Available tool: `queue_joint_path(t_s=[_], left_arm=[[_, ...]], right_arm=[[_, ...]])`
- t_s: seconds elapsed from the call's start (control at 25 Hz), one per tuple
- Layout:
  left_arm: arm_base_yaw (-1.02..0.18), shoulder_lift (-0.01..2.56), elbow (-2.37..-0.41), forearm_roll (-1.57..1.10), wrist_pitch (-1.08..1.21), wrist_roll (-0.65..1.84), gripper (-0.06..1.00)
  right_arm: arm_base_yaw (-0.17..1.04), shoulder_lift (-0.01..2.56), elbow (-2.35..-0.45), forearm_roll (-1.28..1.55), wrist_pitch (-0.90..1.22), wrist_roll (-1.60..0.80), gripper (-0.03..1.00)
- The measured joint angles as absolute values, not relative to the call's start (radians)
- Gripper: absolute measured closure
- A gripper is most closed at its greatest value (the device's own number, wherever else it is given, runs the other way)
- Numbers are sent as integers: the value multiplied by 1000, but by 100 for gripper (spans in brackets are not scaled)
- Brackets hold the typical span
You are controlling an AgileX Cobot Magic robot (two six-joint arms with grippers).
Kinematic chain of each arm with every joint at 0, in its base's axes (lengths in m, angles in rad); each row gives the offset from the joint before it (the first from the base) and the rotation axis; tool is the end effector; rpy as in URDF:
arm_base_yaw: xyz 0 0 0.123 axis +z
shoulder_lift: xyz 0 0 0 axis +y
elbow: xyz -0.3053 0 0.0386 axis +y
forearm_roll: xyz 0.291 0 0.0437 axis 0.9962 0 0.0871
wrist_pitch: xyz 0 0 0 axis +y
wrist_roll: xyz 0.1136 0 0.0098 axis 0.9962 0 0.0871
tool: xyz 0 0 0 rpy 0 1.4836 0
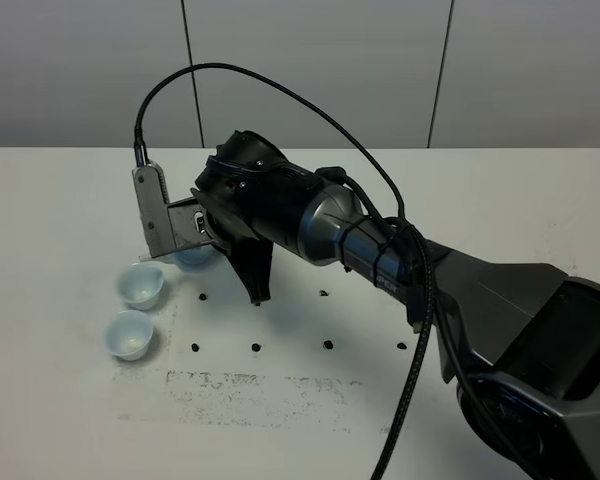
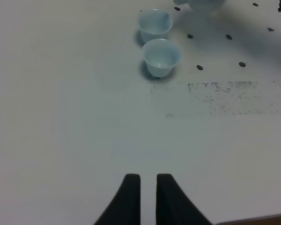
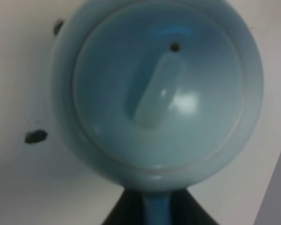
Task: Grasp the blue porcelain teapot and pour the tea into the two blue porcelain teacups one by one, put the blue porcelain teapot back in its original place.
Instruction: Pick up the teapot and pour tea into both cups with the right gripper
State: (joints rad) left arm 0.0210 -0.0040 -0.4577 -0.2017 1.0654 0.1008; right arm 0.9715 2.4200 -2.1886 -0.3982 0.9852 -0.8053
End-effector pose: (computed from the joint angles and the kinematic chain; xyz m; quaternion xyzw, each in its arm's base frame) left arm 0.0341 -0.0193 0.2744 0.0365 0.8591 -0.0700 0.5057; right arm 0.3675 0.4727 0.1757 -0.7868 0.5484 -0.1663 0.2292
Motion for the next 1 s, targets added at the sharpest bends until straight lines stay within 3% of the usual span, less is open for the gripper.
queue_joint_path(t_s=[1.0], left_arm=[[21, -4, -458, -202, 1065, 101, 83]], right_arm=[[1021, 2470, -2189, -622, 924, -793, 93]])
